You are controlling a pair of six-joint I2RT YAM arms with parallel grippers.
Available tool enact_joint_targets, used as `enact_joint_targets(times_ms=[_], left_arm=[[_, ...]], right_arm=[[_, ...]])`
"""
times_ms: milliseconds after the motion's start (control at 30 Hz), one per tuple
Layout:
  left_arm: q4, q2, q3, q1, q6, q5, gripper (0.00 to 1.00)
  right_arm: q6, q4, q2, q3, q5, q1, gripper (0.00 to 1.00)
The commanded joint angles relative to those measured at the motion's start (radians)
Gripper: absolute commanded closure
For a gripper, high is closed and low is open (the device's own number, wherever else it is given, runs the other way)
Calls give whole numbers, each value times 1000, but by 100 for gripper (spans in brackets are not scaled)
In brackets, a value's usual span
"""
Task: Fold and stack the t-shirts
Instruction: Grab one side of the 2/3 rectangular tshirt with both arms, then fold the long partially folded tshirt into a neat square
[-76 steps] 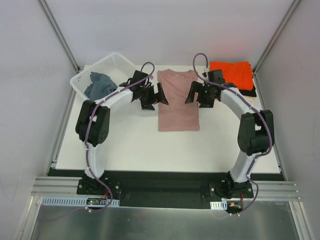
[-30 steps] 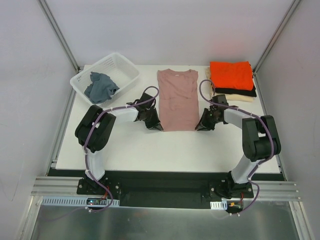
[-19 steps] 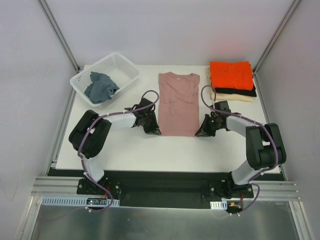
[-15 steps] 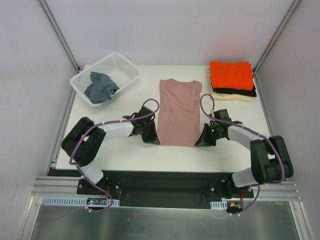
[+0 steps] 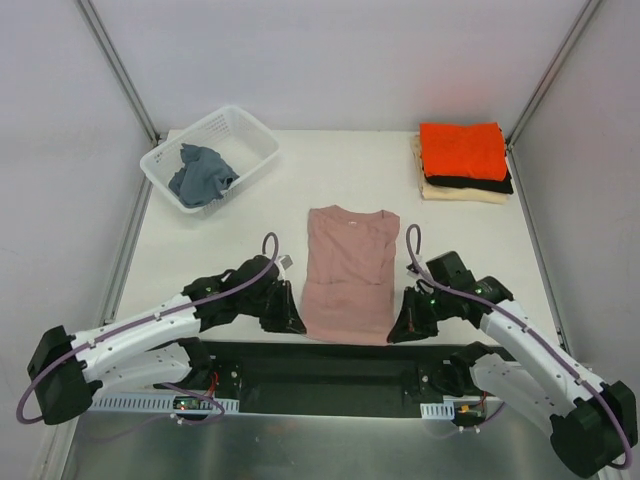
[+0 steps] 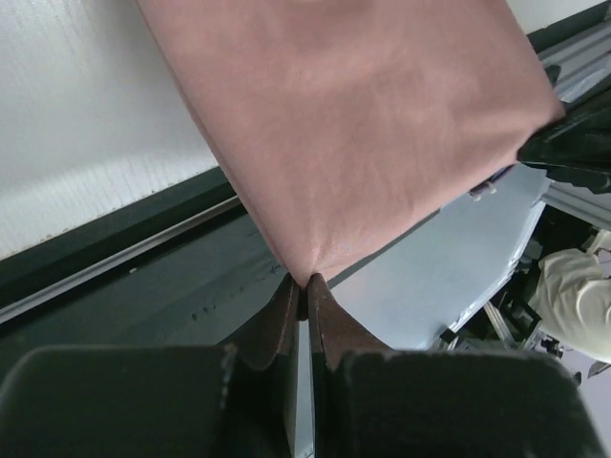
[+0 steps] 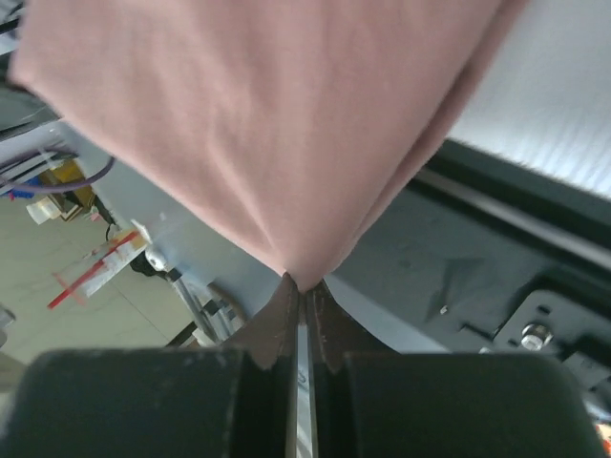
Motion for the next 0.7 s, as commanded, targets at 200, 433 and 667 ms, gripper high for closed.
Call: enact_joint_targets(times_ms=[200, 433, 667], left_arm=[[-121, 40, 368, 36, 242, -215, 100], [-104, 196, 528, 181, 315, -410, 100], [-67, 427, 664, 293, 397, -274, 100]], right_arm=[[-192, -205, 181, 473, 112, -52, 99], [-229, -75, 370, 644, 98, -189, 99], [-241, -63, 480, 708, 46, -278, 99]])
